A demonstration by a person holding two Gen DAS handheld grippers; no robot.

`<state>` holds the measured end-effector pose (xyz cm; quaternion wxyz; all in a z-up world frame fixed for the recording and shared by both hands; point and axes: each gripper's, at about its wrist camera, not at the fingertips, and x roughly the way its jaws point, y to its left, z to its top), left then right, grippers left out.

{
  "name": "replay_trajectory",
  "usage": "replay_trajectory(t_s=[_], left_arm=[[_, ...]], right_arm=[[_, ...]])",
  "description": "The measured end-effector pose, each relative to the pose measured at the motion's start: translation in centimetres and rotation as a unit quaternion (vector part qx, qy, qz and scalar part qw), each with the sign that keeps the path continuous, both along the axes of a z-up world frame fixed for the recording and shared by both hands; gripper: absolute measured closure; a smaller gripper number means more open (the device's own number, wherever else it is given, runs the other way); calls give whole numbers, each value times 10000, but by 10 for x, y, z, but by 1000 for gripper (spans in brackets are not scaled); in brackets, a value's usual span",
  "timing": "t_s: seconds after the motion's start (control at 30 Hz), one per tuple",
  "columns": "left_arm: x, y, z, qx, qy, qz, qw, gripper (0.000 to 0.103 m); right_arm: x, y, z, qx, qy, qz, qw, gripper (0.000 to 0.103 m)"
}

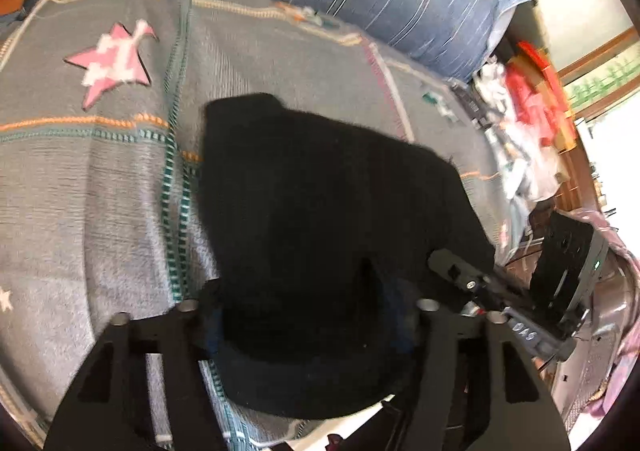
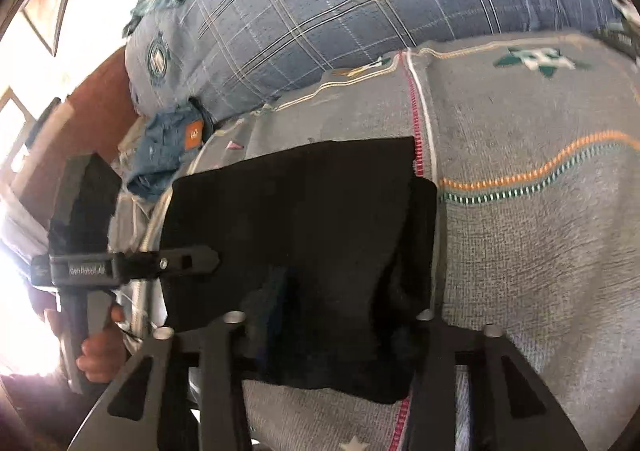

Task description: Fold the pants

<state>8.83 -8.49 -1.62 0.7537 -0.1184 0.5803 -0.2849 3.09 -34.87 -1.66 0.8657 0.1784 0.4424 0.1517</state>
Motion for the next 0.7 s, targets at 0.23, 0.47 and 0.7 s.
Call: replay_trajectory(t_s=[0.23, 0.47, 0.7], left_arm=[[13, 7, -10, 158, 231, 79, 9996, 51], [22, 8, -21, -41, 579, 115, 9982, 47], [21, 12, -22, -3, 651, 189, 9977, 45]], right_arm=[[-21, -21, 8, 310, 119, -270, 9991, 56], [1, -33, -23, 1033, 529, -266, 9929, 26], [3, -43, -25, 1635, 855, -85, 9828, 67]])
